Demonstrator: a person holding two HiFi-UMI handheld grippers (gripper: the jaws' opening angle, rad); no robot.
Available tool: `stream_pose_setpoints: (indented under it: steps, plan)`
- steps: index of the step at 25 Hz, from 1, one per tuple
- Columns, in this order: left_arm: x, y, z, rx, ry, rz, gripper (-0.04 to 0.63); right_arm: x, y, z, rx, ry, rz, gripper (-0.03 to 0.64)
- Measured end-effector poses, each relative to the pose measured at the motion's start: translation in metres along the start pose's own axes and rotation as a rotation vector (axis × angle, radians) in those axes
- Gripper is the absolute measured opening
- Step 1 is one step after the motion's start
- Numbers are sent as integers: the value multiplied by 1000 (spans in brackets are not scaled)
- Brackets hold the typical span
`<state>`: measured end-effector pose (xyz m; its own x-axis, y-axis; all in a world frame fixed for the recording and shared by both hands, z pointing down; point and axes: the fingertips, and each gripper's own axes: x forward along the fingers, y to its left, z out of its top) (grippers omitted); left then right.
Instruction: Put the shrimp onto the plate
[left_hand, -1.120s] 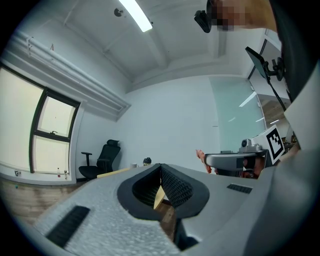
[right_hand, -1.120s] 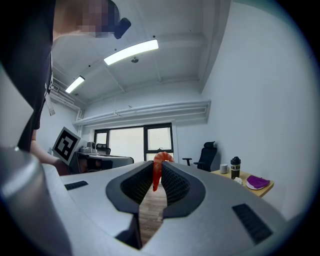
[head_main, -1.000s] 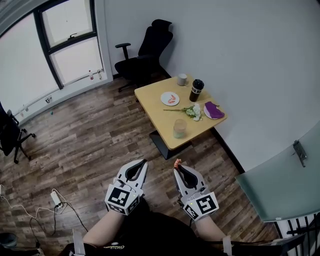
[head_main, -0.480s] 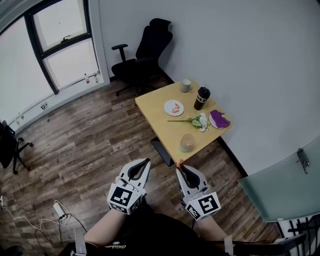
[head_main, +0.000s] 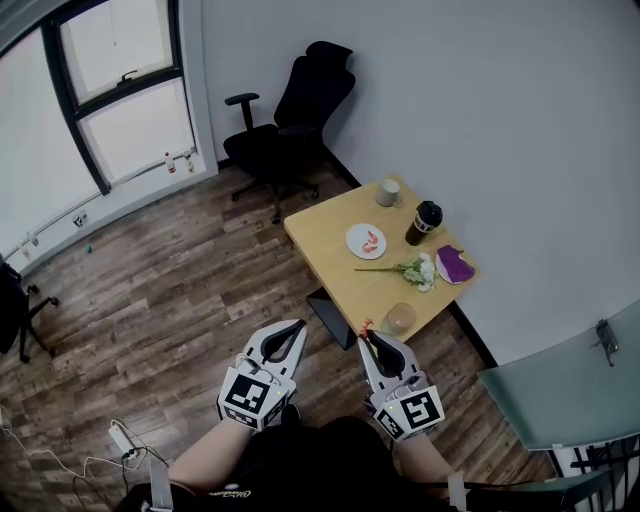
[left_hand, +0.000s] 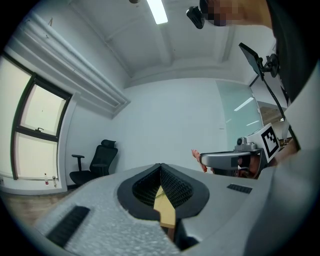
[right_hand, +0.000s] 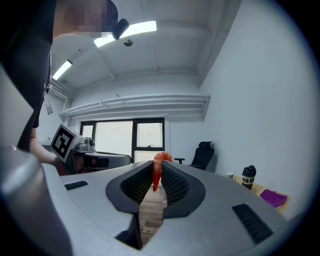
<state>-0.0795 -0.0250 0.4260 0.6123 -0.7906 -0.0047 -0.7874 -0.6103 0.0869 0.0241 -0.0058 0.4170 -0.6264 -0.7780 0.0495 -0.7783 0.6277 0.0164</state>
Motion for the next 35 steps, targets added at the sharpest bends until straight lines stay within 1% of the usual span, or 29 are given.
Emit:
stream_pose_setpoints:
  steps: [4,10,14,17,22,28,32,35]
  plan:
    - [9,22,-8,2,-10,-21,7,23,-5,-2,-1,7,-19,52]
    - [28,48,-8,0,-15,-25,8,51,-16,-2,-1,-4,-27,52]
    - [42,62,-12,-5,-2,-17,8,67,-27,-3,5,-16,-28,52]
    - [64,70,-10,-9,17,-20,8,79,-46,-8,22,-19,-34,52]
    - [106,86,-20,16,33,-50,8,108,-82,-17,68,-19,-42,52]
    - [168,111,-15,0,45,-49,6,142,-133,-13,83,-25,-44,52]
    - [211,118,-9,11,45,-64,8,158,-170,-7,95,-34,-54,52]
    - [236,123,-1,21,37,-68,8,171,-187,0,93,-41,-42,52]
